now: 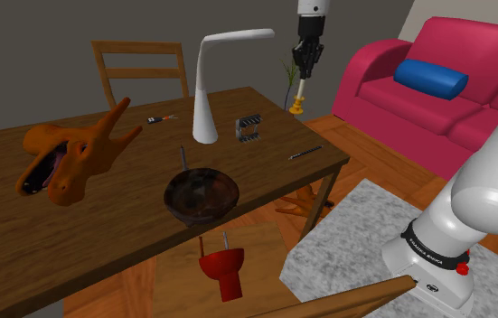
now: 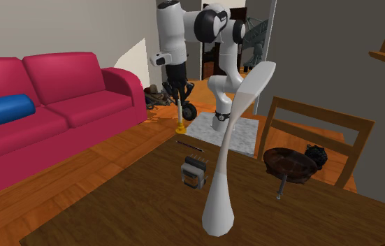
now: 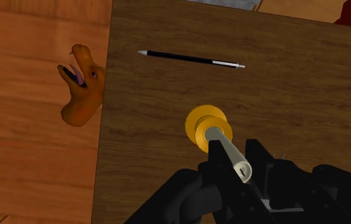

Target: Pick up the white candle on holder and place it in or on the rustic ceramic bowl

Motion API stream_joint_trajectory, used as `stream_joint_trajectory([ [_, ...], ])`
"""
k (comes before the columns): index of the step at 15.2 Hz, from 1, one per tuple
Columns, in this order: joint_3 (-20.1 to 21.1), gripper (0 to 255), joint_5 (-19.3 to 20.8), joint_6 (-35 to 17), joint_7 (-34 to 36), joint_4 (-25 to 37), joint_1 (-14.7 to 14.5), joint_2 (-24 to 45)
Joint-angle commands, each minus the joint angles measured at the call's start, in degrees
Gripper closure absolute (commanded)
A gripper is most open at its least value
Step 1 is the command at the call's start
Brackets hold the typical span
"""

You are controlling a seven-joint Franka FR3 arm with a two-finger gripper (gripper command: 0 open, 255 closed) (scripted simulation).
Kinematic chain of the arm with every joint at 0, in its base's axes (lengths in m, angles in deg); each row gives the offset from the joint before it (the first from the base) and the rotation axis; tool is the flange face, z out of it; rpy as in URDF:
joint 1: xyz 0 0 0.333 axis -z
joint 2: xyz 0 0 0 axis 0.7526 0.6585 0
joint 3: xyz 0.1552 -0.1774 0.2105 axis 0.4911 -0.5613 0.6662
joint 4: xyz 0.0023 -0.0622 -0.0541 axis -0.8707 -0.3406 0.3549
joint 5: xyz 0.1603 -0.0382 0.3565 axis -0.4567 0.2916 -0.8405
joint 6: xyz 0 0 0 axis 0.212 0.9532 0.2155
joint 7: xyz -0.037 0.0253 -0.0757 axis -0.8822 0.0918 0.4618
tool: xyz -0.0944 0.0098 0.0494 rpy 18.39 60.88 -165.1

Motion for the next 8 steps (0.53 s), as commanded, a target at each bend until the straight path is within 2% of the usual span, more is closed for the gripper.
stream_joint_trajectory([
  [1, 0.0, 255, 0.0, 1.5, -0.1, 1.4, 0.1, -0.1],
  [5, -0.1, 255, 0.0, 4.5, -0.1, 4.6, 0.1, 0.2],
  [8, 1.8, 255, -0.3, 4.9, 3.8, 3.6, -2.0, -1.3],
])
